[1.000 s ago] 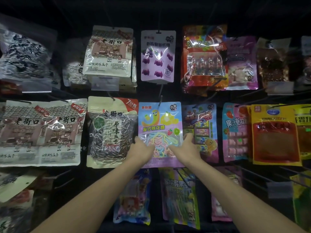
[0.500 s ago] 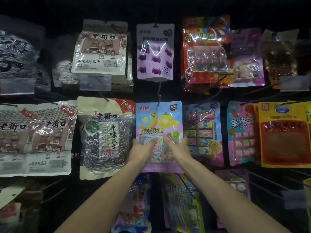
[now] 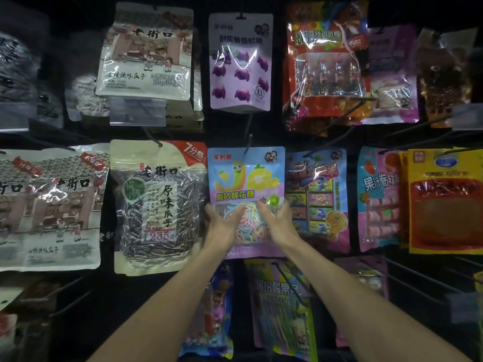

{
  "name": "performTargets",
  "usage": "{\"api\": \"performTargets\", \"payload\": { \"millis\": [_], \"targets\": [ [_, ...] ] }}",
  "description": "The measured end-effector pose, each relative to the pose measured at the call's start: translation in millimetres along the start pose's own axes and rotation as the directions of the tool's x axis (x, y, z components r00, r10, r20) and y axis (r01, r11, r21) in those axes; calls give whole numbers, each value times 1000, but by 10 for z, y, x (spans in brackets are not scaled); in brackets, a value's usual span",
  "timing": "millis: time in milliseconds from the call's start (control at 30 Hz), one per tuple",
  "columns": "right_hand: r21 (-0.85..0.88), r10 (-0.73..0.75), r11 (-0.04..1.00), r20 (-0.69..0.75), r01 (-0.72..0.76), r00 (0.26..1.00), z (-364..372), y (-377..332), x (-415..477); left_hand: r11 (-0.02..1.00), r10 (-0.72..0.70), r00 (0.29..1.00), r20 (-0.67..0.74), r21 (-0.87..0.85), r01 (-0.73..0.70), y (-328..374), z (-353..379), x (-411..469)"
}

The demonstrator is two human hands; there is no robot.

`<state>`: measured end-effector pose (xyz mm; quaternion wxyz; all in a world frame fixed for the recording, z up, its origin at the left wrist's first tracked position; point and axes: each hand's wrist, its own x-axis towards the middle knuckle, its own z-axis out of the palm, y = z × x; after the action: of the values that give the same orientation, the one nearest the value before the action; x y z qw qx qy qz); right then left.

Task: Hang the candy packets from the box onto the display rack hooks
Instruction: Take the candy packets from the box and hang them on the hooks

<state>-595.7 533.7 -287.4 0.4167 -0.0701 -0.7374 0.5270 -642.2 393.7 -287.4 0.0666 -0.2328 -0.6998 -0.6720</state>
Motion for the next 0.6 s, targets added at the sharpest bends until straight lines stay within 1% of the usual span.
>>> {"api": "performTargets", "payload": {
  "millis": [133, 233, 300, 367, 433, 533, 600],
  "targets": [
    [-52, 6, 999, 57, -3, 998, -47, 27, 23, 996, -77, 997, 13, 54, 76, 8, -43, 19],
    [-79, 71, 995, 53, -67, 996, -95, 8, 13, 988, -120, 993, -20, 99, 121, 102, -80, -58],
    [-103, 111, 989, 33, -107, 993, -99, 193, 161, 980, -134, 989, -68, 140, 143, 176, -76, -170],
    [-100, 114, 989, 28, -110, 993, -69, 359, 301, 959, -169, 977, -128, 205, 193, 256, -41, -293],
    [-106, 125, 987, 0, -124, 992, -99, 90, 66, 931, -187, 964, -189, 279, 235, 284, -3, -346],
    [-190, 134, 973, -11, -133, 991, -126, -218, -216, 887, -217, 951, -220, 361, 287, 349, 47, -420],
    [-231, 112, 966, -26, -115, 993, -155, -282, -279, 853, -196, 954, -228, 441, 281, 366, 74, -518]
  ]
}}
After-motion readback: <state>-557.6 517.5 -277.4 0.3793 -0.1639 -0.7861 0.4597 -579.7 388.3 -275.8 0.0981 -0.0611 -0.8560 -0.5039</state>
